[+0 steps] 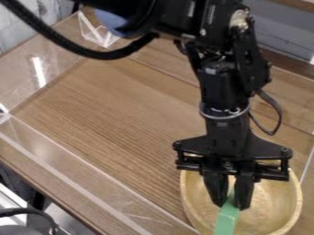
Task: Put the green block in the brown bowl
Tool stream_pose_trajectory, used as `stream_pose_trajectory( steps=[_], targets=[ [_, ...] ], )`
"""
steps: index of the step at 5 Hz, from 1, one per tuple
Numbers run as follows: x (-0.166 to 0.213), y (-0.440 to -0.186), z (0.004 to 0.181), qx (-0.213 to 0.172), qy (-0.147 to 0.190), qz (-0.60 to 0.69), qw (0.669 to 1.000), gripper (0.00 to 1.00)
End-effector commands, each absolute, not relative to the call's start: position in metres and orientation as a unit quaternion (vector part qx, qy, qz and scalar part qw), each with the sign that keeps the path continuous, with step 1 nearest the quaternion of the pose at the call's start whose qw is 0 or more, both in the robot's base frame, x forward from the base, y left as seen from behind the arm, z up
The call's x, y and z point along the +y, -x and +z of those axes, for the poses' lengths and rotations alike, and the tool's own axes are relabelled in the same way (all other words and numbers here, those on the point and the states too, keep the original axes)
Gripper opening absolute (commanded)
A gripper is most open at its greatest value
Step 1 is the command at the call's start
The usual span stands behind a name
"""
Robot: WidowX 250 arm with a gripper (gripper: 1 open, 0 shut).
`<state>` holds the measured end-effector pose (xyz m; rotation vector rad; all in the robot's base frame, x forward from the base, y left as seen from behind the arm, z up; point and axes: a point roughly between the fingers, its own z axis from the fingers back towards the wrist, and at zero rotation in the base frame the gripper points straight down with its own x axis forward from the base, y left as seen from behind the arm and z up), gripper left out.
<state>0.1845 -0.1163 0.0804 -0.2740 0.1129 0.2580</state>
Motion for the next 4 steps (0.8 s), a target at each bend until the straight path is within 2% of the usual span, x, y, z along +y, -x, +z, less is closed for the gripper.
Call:
stream_pose_trajectory(
  steps=[1,4],
  targets=[
    [-0.1186,-0.1957,0.0961,0.029,0.152,0.126,0.98,0.0],
    [-0.1189,-0.1977,0.1041,0.029,0.154,0.112,0.981,0.0]
  ],
)
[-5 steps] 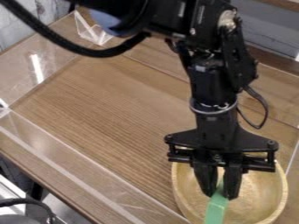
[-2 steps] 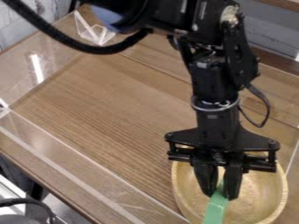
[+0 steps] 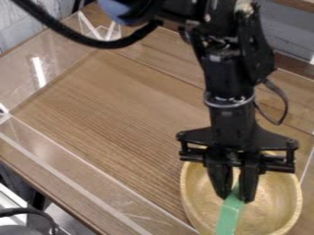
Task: Put the green block in the brown bowl
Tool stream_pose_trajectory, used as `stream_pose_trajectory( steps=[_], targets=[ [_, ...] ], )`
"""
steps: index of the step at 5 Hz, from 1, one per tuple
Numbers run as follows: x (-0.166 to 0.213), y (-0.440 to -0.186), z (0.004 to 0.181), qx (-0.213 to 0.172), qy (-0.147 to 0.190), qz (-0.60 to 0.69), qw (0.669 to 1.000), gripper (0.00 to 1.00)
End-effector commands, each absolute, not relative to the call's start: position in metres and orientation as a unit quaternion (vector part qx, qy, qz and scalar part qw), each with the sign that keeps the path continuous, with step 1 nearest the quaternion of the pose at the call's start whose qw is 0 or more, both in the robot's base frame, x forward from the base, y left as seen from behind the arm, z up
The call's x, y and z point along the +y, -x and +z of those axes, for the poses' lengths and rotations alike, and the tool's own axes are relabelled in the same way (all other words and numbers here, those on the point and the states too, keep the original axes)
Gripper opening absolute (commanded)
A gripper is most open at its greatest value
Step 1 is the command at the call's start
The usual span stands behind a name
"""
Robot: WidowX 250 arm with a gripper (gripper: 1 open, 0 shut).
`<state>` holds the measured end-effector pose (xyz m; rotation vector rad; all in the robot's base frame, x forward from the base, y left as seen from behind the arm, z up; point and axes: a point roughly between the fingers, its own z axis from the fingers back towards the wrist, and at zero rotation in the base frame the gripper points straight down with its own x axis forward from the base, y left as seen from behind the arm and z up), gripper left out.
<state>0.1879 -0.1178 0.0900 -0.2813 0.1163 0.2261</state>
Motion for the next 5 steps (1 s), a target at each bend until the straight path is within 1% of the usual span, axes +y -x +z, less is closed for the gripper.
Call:
stream_pose_trajectory(
  steps=[1,5],
  targets=[
    [-0.1209,-0.1975,0.1032,0.029,0.154,0.108,0.982,0.0],
    [-0.1241,-0.1965,0.1026,0.028,0.159,0.103,0.982,0.0]
  ],
)
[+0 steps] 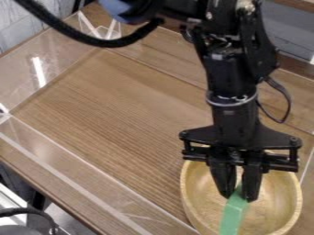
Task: Put the green block in the brown bowl
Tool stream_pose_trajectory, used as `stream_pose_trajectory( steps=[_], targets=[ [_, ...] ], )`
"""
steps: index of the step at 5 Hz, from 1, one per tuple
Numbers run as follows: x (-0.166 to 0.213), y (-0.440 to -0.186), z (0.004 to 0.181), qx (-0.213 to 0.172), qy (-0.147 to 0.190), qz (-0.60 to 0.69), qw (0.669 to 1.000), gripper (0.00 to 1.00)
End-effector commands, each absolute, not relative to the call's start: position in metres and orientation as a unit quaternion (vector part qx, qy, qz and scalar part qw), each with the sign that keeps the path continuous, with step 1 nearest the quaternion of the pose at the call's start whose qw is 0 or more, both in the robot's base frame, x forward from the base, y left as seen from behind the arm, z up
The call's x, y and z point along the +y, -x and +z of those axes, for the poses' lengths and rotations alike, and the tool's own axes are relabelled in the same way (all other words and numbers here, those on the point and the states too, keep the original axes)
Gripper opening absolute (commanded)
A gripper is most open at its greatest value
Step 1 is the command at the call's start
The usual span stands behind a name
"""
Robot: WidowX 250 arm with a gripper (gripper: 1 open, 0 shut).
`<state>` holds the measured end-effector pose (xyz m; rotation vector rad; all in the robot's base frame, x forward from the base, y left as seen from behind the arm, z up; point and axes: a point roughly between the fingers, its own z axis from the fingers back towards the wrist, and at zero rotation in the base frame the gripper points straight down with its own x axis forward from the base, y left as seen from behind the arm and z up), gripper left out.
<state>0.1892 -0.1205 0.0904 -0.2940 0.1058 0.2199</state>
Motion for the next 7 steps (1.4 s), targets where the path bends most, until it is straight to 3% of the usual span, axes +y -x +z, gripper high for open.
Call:
stream_pose_trajectory(
  steps=[1,7],
  targets=[
    [-0.1234,-0.1964,0.1033,0.028,0.159,0.105,0.981,0.0],
    [-0.1189,-0.1969,0.1061,0.034,0.156,0.112,0.981,0.0]
  ],
)
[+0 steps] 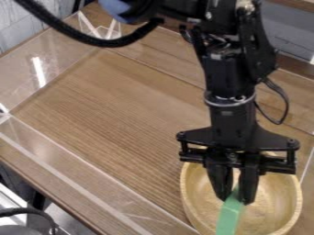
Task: Put the green block in the brown bowl
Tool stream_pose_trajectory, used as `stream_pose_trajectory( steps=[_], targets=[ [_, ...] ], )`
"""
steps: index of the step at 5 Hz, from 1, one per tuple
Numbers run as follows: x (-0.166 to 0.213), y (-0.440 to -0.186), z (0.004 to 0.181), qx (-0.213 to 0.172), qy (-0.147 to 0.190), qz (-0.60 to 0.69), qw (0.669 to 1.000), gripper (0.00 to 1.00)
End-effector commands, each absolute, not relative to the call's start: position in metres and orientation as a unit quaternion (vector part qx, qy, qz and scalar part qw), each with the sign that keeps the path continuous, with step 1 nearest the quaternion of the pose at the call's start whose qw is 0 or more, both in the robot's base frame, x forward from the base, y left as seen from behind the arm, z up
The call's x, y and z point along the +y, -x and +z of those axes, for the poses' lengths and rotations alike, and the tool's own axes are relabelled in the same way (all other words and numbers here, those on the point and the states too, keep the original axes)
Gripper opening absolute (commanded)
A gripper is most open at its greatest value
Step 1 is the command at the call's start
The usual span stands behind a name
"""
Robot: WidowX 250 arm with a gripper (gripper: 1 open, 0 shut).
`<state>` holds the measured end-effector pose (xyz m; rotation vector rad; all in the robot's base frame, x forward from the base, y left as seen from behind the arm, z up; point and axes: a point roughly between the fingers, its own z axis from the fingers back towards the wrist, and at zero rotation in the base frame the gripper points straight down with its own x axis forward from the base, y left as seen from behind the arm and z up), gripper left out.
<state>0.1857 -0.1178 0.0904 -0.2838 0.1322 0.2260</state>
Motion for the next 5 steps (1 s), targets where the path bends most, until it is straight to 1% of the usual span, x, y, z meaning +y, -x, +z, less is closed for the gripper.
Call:
stream_pose_trajectory(
  steps=[1,5],
  targets=[
    [-0.1183,-0.1972,0.1061,0.035,0.156,0.112,0.981,0.0],
    [-0.117,-0.1967,0.105,0.039,0.155,0.114,0.981,0.0]
  ],
)
